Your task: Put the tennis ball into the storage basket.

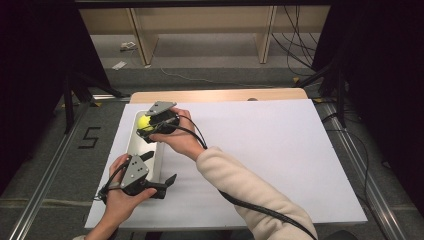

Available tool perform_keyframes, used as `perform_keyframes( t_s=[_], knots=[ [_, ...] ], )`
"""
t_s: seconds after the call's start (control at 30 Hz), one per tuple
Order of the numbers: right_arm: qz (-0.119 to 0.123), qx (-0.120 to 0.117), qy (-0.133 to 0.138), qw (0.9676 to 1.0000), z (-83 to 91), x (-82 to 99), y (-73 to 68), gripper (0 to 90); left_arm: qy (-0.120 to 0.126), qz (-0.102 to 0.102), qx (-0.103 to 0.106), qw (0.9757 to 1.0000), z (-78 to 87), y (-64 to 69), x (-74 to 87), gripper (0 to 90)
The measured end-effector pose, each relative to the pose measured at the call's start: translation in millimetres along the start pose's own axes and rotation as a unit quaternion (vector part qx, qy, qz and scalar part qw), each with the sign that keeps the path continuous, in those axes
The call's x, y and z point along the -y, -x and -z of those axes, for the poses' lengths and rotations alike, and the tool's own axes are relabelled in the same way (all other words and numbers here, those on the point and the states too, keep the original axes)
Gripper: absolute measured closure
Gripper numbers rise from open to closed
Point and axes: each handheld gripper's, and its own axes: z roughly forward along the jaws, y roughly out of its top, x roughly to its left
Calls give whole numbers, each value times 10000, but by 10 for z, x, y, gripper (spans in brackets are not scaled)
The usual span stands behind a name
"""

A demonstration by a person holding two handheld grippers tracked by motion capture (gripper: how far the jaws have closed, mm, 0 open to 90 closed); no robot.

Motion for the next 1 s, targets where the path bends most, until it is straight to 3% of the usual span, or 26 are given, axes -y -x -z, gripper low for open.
perform_keyframes(
  t_s=[1.0],
  knots=[
    [10,-184,-125,9998,-94,-43,-23,271,-8,-7,-4,10000,2,0,0,0]
  ],
)
